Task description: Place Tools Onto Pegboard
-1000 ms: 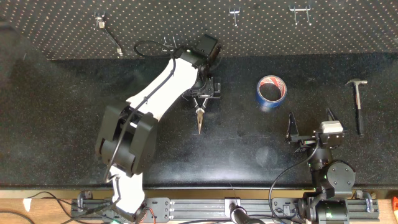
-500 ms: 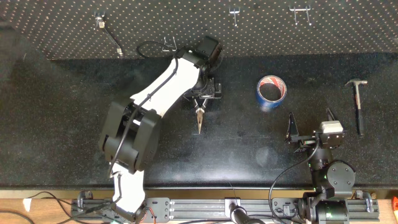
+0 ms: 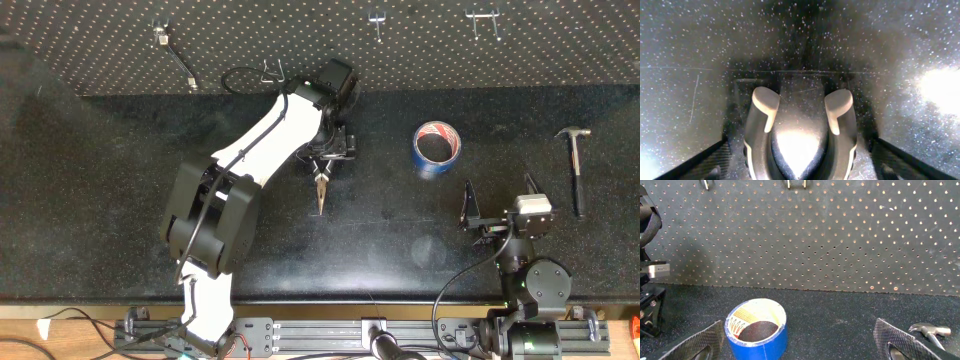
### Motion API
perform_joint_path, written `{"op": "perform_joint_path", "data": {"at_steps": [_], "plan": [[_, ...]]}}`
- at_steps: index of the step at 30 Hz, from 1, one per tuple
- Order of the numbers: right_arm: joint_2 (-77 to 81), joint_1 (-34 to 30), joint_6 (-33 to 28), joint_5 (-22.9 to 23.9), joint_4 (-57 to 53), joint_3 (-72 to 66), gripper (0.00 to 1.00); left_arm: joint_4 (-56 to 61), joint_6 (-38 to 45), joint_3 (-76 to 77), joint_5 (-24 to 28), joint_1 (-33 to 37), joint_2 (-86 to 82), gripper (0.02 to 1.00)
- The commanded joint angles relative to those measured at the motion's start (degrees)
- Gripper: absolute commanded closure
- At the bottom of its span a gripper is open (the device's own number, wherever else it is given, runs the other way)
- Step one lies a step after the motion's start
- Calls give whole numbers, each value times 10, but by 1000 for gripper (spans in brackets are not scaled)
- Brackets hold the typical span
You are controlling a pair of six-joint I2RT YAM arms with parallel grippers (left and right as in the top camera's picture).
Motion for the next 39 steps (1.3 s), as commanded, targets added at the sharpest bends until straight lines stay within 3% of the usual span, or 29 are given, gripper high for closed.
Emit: {"op": "perform_joint_path", "data": {"at_steps": [1,6,11,15,19,20,25,32,34,36,39], "plan": [[-4,-3,-4,-9,-2,-1,25,6,-4,-6,0,-4,19,246],[-4,-3,-4,-9,-2,-1,25,14,-4,-6,0,-4,19,470],[-4,-3,-4,-9,-2,-1,25,14,-4,-6,0,-4,19,492],[-4,-3,-4,-9,-2,-1,25,13,-3,-6,0,-4,19,680],[-4,-3,-4,-9,-2,-1,25,12,-2,-6,0,-4,19,733],[-4,-3,-4,-9,-2,-1,25,13,-2,-6,-1,-4,19,991],[-4,-3,-4,-9,-2,-1,25,12,-2,-5,-46,-16,-1,991],[-4,-3,-4,-9,-2,-1,25,-30,-2,-18,-214,-47,-234,991],[-4,-3,-4,-9,-2,-1,25,55,-2,-104,-257,-27,-356,991],[-4,-3,-4,-9,-2,-1,25,258,-1,-244,-254,30,-452,991],[-4,-3,-4,-9,-2,-1,25,497,93,-353,-259,57,-475,991]]}}
